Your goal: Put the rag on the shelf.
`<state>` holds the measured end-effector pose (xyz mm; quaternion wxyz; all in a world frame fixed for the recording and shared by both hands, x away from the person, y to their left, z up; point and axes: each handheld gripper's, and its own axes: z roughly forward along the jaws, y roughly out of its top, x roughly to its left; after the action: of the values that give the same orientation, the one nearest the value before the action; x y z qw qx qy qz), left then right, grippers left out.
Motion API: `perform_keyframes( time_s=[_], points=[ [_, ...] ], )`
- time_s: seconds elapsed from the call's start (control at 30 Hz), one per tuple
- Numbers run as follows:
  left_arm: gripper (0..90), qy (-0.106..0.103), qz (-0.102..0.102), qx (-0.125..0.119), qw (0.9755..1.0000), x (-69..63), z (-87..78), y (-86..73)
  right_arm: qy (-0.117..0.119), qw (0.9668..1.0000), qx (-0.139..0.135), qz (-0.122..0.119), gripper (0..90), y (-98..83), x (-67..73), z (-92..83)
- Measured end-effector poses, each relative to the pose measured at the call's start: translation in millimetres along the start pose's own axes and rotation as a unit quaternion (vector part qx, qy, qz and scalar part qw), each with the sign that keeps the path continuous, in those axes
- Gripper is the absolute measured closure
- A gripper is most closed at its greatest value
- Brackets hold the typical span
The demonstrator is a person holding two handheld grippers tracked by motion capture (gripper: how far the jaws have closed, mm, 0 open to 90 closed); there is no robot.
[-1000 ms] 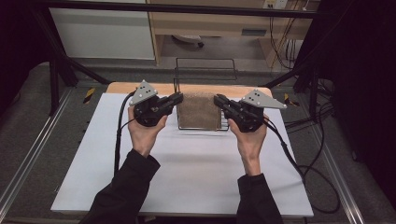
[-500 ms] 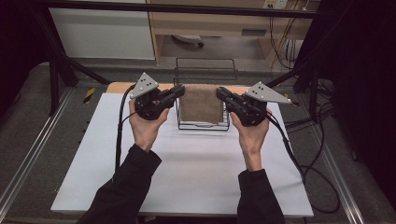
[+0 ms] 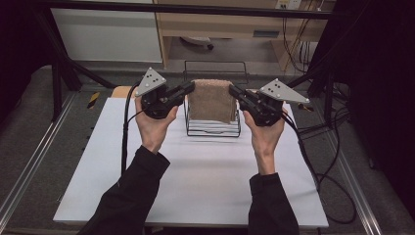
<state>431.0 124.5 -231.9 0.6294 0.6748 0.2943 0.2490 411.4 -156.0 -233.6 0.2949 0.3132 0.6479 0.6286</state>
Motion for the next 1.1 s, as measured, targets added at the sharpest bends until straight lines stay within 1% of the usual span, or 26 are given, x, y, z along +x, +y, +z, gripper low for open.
perform_keyframes(
  time_s=[0.17, 0.47, 0.57, 0.7, 0.73, 1.1],
  points=[
    [86.1, 0.002, 0.002, -0.003, 1.0000, 1.2, 1.7, 3.7, -0.002, 1.0000, -0.005, 0.000, 84.6, 2.6, -0.9, 1.4],
    [86.2, 0.007, 0.011, -0.009, 0.9999, 3.6, 5.6, 17.6, -0.006, 0.9999, -0.013, -0.002, 84.7, 13.3, -6.1, 7.3],
    [86.2, 0.007, 0.013, -0.010, 0.9998, 4.0, 6.5, 19.5, -0.007, 0.9999, -0.014, -0.003, 84.7, 15.1, -7.5, 8.6],
    [86.2, 0.008, 0.013, -0.014, 0.9998, 5.4, 9.0, 24.3, -0.008, 0.9998, -0.019, -0.001, 84.7, 20.0, -9.6, 10.6],
    [86.2, 0.008, 0.014, -0.016, 0.9997, 6.0, 10.1, 27.8, -0.010, 0.9998, -0.020, -0.002, 84.7, 22.2, -10.1, 11.3],
    [86.2, 0.010, 0.017, -0.026, 0.9995, 8.8, 16.7, 40.4, -0.016, 0.9993, -0.033, -0.006, 84.7, 35.2, -17.9, 17.3]
  ],
)
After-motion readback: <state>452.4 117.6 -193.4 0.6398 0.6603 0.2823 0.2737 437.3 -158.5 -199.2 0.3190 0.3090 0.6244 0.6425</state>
